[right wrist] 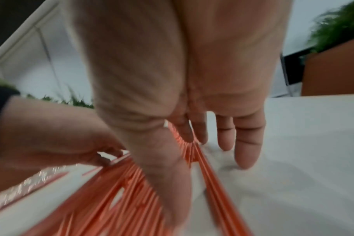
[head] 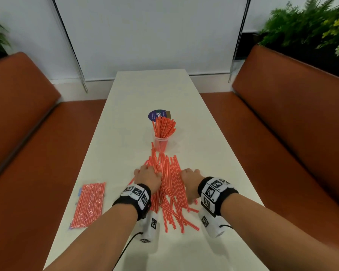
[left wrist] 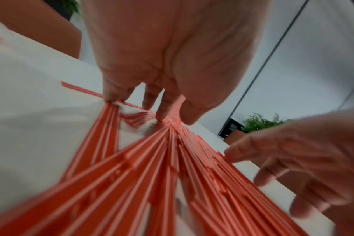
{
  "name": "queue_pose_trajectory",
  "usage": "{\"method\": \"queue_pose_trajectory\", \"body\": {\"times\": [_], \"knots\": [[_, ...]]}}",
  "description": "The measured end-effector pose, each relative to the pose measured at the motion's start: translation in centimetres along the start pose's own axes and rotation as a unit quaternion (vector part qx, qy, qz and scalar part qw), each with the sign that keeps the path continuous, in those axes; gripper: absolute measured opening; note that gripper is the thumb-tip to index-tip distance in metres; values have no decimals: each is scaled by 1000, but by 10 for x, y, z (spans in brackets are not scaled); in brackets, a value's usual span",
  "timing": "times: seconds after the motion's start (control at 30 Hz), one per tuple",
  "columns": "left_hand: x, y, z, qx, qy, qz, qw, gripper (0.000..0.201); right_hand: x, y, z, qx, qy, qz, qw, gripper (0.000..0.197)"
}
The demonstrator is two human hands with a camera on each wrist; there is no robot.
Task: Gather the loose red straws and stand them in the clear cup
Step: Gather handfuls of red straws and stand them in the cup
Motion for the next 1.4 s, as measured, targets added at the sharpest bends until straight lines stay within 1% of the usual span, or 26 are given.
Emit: {"method": "queue_pose_trajectory", "body": {"times": [0.03, 0.07, 0.1, 0.13, 0.2, 0.23, 0.27, 0.3, 0.33, 0.4, 0.47, 0.5, 0.53, 0.6, 0.63, 0.7, 0.73, 0.77, 0.8, 0.87, 0.93, 0.97, 1.03, 1.17, 1.3, 1.4], "knots": [[-2, -2, -2, -22, -2, 6, 1000, 51, -2, -3, -2, -23, 11, -34, 999, 70], [-5, -6, -5, -50, 0, 9, 999, 50, -3, -5, -4, -35, 24, -58, 997, 64], [-7, -10, -8, -69, 0, 4, 998, 49, -2, -6, -4, -39, 36, -69, 996, 66], [-10, -13, -12, -72, 0, -9, 997, 51, 0, -4, -5, -35, 45, -64, 996, 75], [-13, -13, -24, -38, -12, -27, 999, 54, 7, 0, -6, -9, 53, -10, 998, 96], [-14, -12, -27, -5, -23, -32, 999, 54, 10, 5, -9, 1, 55, 27, 998, 101], [-14, -9, -30, 20, -27, -39, 999, 53, 13, 7, -12, 3, 55, 62, 997, 102], [-16, -5, -31, 32, -25, -48, 998, 53, 14, 9, -18, 2, 55, 89, 994, 98], [-17, -3, -30, 32, -19, -59, 998, 53, 14, 11, -22, 1, 51, 105, 993, 89], [-19, -4, -22, 1, 1, -69, 998, 51, 16, 10, -27, 5, 44, 116, 992, 65], [-19, -4, -18, -23, 29, -64, 997, 43, 16, 6, -27, -9, 23, 91, 996, 45], [-20, -5, -15, -27, 41, -63, 997, 39, 14, 2, -27, -19, 25, 61, 998, 38], [-19, -6, -12, -30, 46, -59, 997, 35, 13, -4, -25, -30, 41, 25, 998, 36], [-17, -10, -6, -40, 38, -23, 998, 33, 6, -9, -27, -47, 87, -14, 995, 39], [-15, -11, -3, -42, 25, -1, 999, 39, 4, -7, -30, -42, 107, -14, 993, 45], [-13, -11, 2, -32, -21, 4, 999, 63, 8, 1, -37, -20, 133, 7, 991, 63], [-13, -11, 4, -25, -45, -16, 999, 73, 11, 6, -43, -7, 140, 30, 990, 66], [-14, -11, 7, -21, -62, -46, 997, 77, 17, 10, -47, -7, 136, 55, 989, 62], [-17, -11, 9, -20, -67, -83, 994, 77, 22, 12, -51, -19, 129, 76, 989, 54], [-25, -8, 12, -21, -51, -133, 990, 64, 30, 14, -56, -28, 120, 86, 989, 39], [-32, -4, 14, -9, -34, -146, 989, 51, 34, 17, -62, -21, 114, 76, 990, 34], [-34, -3, 14, -5, -32, -142, 989, 48, 35, 20, -65, -20, 118, 57, 991, 34], [-35, 0, 12, -3, -41, -118, 992, 44, 36, 22, -66, -38, 139, -4, 990, 35], [-33, 3, 4, 6, -91, -34, 995, 43, 30, 20, -64, -84, 177, -121, 973, 35], [-33, -2, 4, 21, -127, 34, 991, 40, 27, 18, -66, -74, 193, -156, 966, 38], [-26, -6, -1, 44, -143, 107, 983, 46, 23, 14, -65, -70, 204, -173, 961, 41]]}}
Point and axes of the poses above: each hand's wrist, its own z-axis away from the middle knuckle, its own y-axis out of the palm, x = y × z, the point moved 4 cm from there along -z, towards the middle knuckle, and after that the axes turned 6 degrees about -y, right-handed, at the moved point
